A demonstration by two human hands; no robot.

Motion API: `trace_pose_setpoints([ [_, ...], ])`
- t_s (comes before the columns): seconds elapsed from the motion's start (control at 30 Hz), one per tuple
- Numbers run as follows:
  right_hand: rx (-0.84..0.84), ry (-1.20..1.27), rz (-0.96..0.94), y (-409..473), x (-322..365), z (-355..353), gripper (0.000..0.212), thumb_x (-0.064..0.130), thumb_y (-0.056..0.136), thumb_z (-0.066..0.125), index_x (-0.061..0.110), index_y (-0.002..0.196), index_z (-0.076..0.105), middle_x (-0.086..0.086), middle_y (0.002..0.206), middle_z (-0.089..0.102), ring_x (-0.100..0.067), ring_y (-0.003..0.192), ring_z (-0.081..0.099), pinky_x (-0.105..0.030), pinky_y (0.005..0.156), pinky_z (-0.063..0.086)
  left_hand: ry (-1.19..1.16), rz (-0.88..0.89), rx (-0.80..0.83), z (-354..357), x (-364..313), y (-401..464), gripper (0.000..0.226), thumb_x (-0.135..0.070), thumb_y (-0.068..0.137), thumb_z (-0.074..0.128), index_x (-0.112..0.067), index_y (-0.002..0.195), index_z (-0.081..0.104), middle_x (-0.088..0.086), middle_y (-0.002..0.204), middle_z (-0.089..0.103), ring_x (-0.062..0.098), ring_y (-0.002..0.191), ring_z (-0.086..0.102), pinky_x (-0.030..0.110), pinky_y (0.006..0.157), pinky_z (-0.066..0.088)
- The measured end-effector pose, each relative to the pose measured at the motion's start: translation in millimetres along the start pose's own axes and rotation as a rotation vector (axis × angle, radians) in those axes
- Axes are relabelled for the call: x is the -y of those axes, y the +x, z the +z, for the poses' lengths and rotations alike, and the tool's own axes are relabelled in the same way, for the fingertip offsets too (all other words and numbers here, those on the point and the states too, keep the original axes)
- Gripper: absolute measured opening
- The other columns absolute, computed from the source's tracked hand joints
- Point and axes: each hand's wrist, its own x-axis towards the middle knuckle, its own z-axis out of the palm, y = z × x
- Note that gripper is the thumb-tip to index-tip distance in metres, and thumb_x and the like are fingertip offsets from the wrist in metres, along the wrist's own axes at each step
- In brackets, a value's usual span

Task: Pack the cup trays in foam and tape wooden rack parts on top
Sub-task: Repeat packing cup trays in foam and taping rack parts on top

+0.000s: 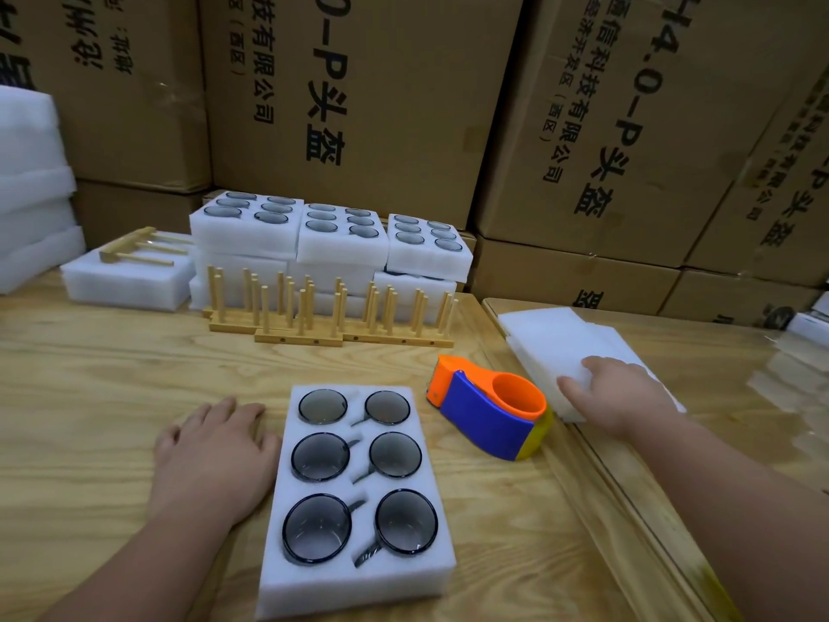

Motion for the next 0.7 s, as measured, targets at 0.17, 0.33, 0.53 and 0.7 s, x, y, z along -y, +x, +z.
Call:
trace_pose_setpoints([
  [0.17,-0.05,0.0,-0.009,3.7,0.1,-5.1,0.041,0.046,0.106,0.037,0.016,0.126,0.056,-0.009,0.105,0.067,-0.027,0.089,0.057,-0.035,0.068,0.045,-0.013,-0.002,-0.005,1.5,-0.5,1.0,0.054,-0.055,0.098,0.028,-0.041,0.149,0.04,-0.008,0.165,0.028,0.016,0.152,0.021,0.044,0.121,0.016],
  [0.33,-0.396,-0.011,-0.066,2.0,-8.5,-15.7,0.029,0.02,0.099,0.05,0.02,0.123,0.067,-0.011,0.1,0.073,-0.037,0.086,0.065,-0.037,0.071,0.048,-0.024,-0.006,-0.009,0.9,-0.8,0.2,0.054,-0.054,0.098,0.031,-0.04,0.148,0.042,-0.008,0.164,0.029,0.016,0.152,0.022,0.045,0.121,0.016],
  [0.53,-0.952,0.175,-0.478,-24.3,44.6,-47.5,0.027,0.014,0.088,0.059,0.016,0.109,0.077,-0.007,0.103,0.074,-0.036,0.086,0.065,-0.045,0.077,0.037,-0.027,0.001,-0.003,-1.8,-3.0,-0.6,0.053,-0.052,0.097,0.033,-0.039,0.148,0.043,-0.006,0.164,0.03,0.018,0.151,0.023,0.046,0.121,0.017],
  [0.7,-0.956,0.304,-0.731,-76.1,105.7,-64.2,0.029,0.011,0.083,0.065,0.015,0.109,0.078,-0.006,0.096,0.071,-0.033,0.08,0.062,-0.039,0.07,0.034,-0.031,-0.003,-0.001,-1.9,-1.8,-1.1,0.053,-0.053,0.098,0.033,-0.04,0.148,0.042,-0.006,0.165,0.029,0.018,0.152,0.022,0.046,0.121,0.016],
])
